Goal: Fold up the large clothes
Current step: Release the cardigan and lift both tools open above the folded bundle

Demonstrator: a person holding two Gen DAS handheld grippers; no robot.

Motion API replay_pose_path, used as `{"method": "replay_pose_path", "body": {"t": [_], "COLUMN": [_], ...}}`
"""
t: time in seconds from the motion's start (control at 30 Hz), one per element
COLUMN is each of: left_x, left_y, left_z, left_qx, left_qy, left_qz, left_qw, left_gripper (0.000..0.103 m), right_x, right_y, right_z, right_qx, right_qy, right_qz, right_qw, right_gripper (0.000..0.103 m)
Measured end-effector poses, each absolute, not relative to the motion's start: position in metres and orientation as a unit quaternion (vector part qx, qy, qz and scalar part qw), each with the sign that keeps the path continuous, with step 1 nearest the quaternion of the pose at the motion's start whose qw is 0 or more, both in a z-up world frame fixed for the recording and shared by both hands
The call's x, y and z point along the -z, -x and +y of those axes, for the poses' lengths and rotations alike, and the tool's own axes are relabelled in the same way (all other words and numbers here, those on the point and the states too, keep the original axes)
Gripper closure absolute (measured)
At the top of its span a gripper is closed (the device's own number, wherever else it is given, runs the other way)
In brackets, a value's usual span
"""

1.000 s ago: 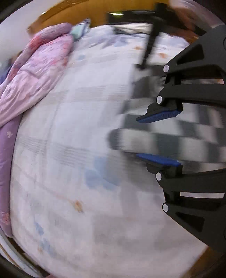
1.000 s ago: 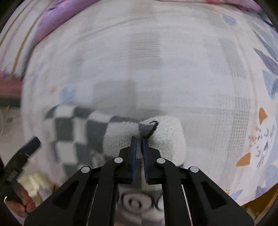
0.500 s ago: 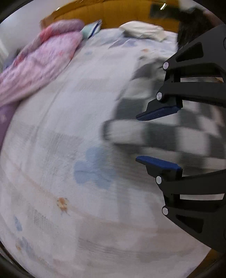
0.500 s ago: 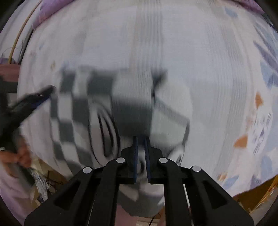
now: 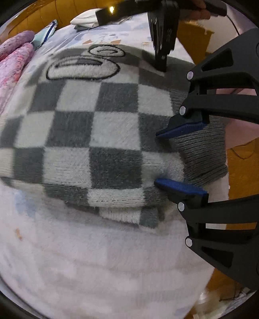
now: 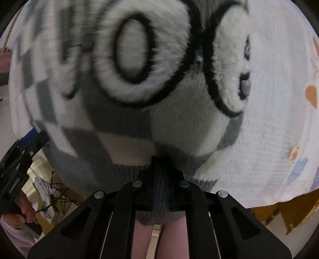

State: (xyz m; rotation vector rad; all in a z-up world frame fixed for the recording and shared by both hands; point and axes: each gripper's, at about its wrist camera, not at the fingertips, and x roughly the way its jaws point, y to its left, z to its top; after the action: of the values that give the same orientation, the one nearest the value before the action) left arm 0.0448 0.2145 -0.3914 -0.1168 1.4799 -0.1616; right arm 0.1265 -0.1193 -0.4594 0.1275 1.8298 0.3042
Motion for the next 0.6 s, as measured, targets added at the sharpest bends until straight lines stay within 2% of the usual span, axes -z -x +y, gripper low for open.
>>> {"method": "replay_pose_path", "body": {"t": [0.03,0.1,0.13,0.17,0.33,0.6], "left_x": [0.386,0.378,0.374,0.369,0.343,0.293], "left_y": [-0.041,-0.032,-0.028,-0.022,0.006,0.035], "left_z": [0.213,0.209,0.208,0.209,0.207,0.203], "left_qx": [0.064,0.048,0.042,0.029,-0.014,-0.046], "left_qy": [0.049,0.033,0.029,0.027,0.041,0.036], "left_qz": [0.673,0.677,0.677,0.676,0.663,0.637], "left_qw": [0.736,0.734,0.734,0.736,0.748,0.769], "left_gripper": [0.059,0.059,0.059,0.057,0.057,0.049], "right_x": [0.447,0.424,0.408,0.397,0.358,0.34], "right_y": [-0.123,-0.117,-0.112,-0.111,-0.087,-0.065], "right_z": [-0.126,-0.14,-0.148,-0.154,-0.198,-0.239], "right_qx": [-0.134,-0.147,-0.149,-0.142,-0.139,-0.136], "right_qy": [-0.066,-0.09,-0.09,-0.082,-0.085,-0.08], "right_qz": [0.784,0.764,0.75,0.737,0.708,0.679], "right_qw": [0.603,0.622,0.638,0.655,0.687,0.717], "right_gripper": [0.089,0.065,0.031,0.01,0.008,0.008]}}
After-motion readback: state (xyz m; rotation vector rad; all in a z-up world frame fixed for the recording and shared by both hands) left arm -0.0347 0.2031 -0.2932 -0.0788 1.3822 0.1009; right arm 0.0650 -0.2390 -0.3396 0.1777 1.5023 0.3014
